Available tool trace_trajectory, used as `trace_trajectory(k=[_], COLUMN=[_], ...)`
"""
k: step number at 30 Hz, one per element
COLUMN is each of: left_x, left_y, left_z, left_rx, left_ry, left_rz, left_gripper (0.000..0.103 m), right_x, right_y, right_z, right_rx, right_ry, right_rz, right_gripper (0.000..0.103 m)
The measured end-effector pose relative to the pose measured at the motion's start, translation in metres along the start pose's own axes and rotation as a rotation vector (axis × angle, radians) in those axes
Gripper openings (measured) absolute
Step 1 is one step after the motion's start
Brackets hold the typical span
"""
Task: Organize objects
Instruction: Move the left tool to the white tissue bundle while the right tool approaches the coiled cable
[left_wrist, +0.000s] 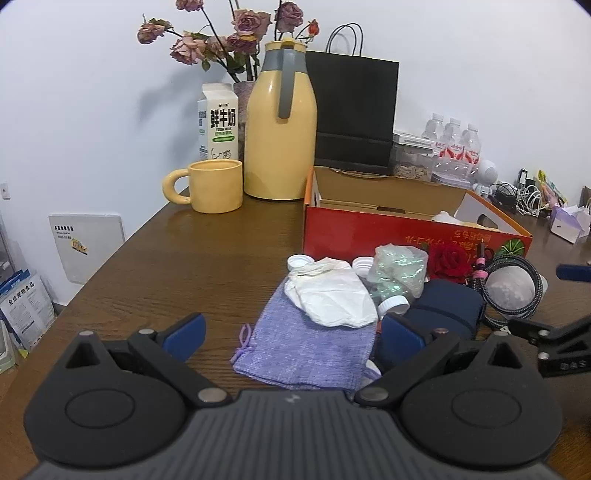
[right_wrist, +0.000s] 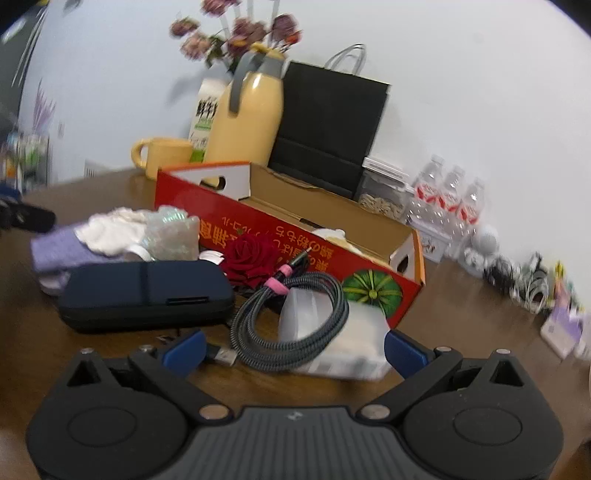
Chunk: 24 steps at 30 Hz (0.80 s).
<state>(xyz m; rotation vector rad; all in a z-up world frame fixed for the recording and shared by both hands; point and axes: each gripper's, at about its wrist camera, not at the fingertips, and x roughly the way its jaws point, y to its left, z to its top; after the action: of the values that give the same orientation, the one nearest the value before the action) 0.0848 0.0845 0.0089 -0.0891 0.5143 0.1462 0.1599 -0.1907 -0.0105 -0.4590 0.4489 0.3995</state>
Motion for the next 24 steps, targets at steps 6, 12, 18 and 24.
trace_trajectory(k=[6,12,18,24], left_x=[0.000,0.000,0.002,0.005], left_y=[0.009,0.015,0.015,0.014], left_z=[0.000,0.000,-0.001,0.000], left_rx=[-0.015,-0.034,-0.043,-0.043], left_ry=[0.003,0.002,0.010,0.014], left_rz=[0.015,0.025,0.036,0.047], left_gripper=[0.103,0.103,0.103,0.103], right_x=[0.033,0.047,0.044,0.038], right_y=[0.012,0.012,0.013,0.011], right_z=[0.013,0.015,0.012,0.006], right_rx=[-0.167,-0.186,-0.197,-0.165], right_ry=[0.058,0.062,0.038,-0.003], right_rz=[-0.015,0.010,0.031,0.042], right_gripper=[0.103,0.098,0.088,0.086])
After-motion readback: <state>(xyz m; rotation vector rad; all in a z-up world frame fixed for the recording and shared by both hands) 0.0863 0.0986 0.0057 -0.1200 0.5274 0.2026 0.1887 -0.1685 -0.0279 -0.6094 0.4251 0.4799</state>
